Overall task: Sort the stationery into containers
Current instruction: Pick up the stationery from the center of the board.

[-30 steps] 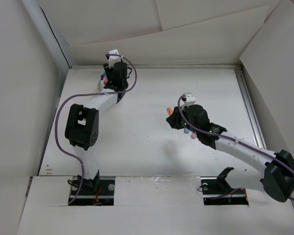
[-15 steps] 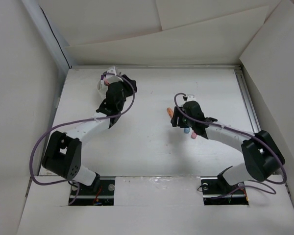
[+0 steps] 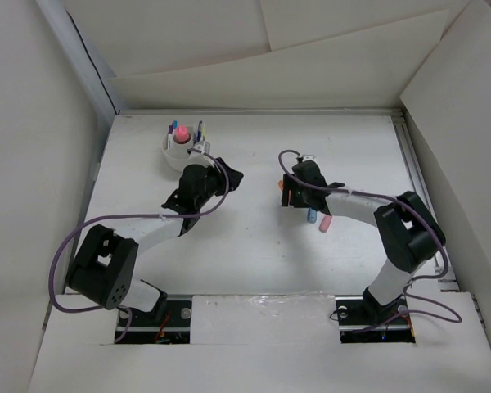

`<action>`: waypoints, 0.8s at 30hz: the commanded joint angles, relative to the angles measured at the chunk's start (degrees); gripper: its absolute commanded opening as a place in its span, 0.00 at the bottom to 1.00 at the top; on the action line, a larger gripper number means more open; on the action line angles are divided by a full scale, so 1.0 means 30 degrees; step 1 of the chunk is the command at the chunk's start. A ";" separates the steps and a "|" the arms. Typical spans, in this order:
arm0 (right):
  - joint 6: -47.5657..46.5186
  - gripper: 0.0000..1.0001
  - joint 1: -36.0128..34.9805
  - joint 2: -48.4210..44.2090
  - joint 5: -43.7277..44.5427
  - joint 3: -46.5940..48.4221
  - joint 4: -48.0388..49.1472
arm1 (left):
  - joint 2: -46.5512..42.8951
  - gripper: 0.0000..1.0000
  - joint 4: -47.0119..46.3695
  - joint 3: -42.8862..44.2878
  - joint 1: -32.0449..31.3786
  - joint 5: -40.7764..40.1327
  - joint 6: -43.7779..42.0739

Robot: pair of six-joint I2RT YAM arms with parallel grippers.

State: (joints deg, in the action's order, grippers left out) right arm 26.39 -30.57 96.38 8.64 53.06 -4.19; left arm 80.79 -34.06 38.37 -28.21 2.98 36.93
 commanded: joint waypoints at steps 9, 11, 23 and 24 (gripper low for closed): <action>0.0138 0.57 0.0433 0.3086 0.1191 0.3084 -0.1036 | -0.0420 0.39 -0.2151 -0.0368 0.0086 0.2755 0.0318; 0.0138 0.49 0.0433 0.3263 0.1396 0.3086 -0.1036 | -0.0070 0.41 -0.2151 -0.0165 0.0289 0.3457 0.0318; -0.0917 0.10 -0.0356 0.1539 0.0315 0.2734 -0.0833 | 0.3652 0.46 -0.2356 0.1945 0.0525 0.7939 0.1490; -0.1149 0.08 -0.0590 0.1188 -0.0413 0.2502 -0.0628 | 0.3829 0.47 -0.2356 0.1946 0.0525 0.7941 0.1490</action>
State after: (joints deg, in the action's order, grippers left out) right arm 24.99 -30.35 104.16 11.22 60.97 -6.17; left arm 92.01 -38.35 40.80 -26.81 22.76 40.69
